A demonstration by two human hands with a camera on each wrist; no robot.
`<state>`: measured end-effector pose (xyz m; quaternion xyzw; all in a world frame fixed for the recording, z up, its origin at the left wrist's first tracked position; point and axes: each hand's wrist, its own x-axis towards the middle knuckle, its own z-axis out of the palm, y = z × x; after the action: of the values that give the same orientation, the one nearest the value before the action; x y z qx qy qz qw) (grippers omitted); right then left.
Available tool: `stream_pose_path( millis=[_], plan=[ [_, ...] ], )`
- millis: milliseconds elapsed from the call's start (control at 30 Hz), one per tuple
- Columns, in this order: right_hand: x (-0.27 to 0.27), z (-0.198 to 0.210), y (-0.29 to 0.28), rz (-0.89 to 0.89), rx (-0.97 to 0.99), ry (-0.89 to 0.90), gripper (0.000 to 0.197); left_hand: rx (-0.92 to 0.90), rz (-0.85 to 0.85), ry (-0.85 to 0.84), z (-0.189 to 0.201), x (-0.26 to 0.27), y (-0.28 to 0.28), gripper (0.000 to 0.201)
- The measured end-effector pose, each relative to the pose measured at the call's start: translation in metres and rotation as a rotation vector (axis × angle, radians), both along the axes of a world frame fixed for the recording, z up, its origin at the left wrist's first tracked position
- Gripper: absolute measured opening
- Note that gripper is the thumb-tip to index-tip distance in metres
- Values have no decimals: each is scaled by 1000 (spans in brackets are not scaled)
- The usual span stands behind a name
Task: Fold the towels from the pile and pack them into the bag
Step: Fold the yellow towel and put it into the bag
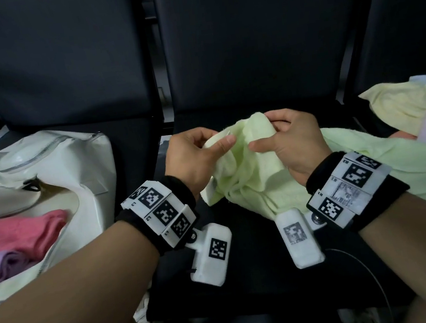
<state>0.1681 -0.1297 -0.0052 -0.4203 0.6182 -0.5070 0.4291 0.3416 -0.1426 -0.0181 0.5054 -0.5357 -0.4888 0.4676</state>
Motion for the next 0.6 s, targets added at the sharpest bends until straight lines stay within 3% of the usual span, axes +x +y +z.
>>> stream_pose_path(
  millis=[267,467,600],
  plan=[
    [3,3,4,23,-34,6,69,48,-50,41,3,-2,3,14],
    [2,4,5,11,-61,30,68,26,-40,-112,-2,-3,0,10],
    [4,3,7,29,-83,88,56,-10,-18,-99,-2,-3,0,11]
  ],
)
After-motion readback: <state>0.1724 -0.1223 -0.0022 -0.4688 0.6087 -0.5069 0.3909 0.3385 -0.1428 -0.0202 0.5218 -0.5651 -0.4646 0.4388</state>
